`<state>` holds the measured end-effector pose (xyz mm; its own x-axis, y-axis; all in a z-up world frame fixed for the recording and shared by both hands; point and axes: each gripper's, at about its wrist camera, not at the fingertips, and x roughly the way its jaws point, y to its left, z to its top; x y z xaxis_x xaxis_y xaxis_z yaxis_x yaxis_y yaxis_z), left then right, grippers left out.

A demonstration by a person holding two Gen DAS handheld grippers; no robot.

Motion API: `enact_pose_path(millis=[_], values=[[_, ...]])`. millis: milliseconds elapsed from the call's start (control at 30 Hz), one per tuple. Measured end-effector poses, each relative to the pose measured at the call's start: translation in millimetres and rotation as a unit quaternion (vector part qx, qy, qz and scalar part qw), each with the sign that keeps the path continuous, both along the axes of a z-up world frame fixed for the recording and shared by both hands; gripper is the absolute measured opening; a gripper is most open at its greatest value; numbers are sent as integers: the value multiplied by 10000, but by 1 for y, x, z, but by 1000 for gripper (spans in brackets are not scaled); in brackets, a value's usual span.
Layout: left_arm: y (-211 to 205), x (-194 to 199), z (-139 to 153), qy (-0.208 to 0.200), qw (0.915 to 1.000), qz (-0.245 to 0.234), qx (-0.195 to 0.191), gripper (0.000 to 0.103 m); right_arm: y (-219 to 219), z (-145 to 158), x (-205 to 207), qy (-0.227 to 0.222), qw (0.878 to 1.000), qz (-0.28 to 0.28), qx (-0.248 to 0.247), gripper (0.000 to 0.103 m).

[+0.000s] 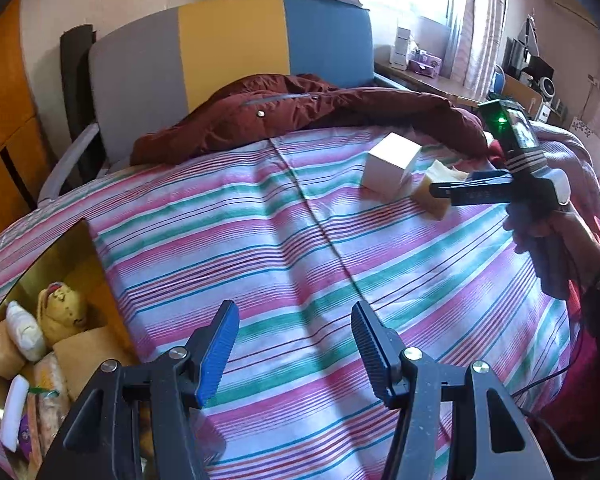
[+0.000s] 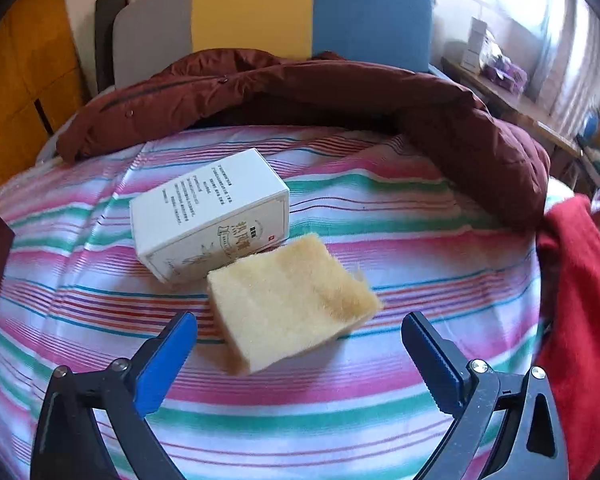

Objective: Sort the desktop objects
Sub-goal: 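Grasp the yellow sponge with the right gripper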

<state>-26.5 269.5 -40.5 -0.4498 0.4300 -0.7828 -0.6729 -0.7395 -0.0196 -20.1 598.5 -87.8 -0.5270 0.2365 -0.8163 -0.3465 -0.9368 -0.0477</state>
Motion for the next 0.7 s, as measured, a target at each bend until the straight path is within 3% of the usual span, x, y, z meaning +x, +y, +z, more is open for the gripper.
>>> enact_pose_path(millis=[267, 400, 700], values=[[26, -8, -7, -263, 9996, -138, 39, 59, 6, -9, -15, -77, 9997, 238, 31, 101], [37, -11, -8, -303, 9993, -193, 62, 59, 7, -9, -18, -85, 9993, 297, -191, 82], [60, -18, -17, -402, 9988, -286, -30, 59, 3, -7, -20, -280, 9992, 226, -201, 78]])
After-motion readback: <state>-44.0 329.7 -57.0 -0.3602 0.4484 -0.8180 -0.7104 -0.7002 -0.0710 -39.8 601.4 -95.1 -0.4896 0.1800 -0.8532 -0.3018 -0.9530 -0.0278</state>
